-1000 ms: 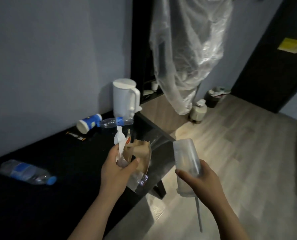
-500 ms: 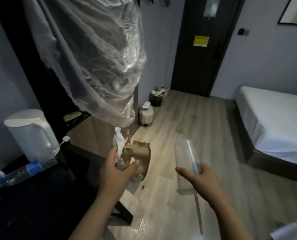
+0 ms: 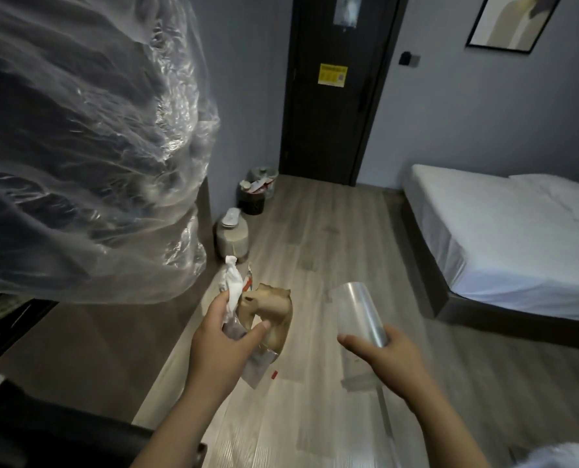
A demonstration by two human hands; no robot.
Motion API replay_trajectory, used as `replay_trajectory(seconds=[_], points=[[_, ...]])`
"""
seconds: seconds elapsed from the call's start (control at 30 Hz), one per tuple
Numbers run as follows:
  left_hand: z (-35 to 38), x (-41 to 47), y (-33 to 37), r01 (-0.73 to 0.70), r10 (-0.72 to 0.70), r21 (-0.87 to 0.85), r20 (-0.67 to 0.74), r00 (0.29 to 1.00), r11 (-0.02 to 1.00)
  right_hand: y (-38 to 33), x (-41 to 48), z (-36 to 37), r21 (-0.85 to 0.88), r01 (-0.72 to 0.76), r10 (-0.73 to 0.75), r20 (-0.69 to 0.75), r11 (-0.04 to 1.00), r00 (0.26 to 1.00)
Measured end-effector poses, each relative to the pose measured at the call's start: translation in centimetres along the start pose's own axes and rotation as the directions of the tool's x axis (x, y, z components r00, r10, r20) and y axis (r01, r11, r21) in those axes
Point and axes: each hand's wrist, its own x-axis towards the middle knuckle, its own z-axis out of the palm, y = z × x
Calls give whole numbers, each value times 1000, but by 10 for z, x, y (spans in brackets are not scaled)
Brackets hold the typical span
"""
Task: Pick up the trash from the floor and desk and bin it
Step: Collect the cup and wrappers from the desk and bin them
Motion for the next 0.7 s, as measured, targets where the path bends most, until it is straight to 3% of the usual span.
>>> replay_trajectory(seconds=[0.33,0.7], points=[[105,164,3,-46,45,80,3,999,996,-21,188,-36,34,-35,35,3,999,999],[214,339,12,4,2,177,-32,999,984,-61,402,-80,41,-75,71,98,996,993]])
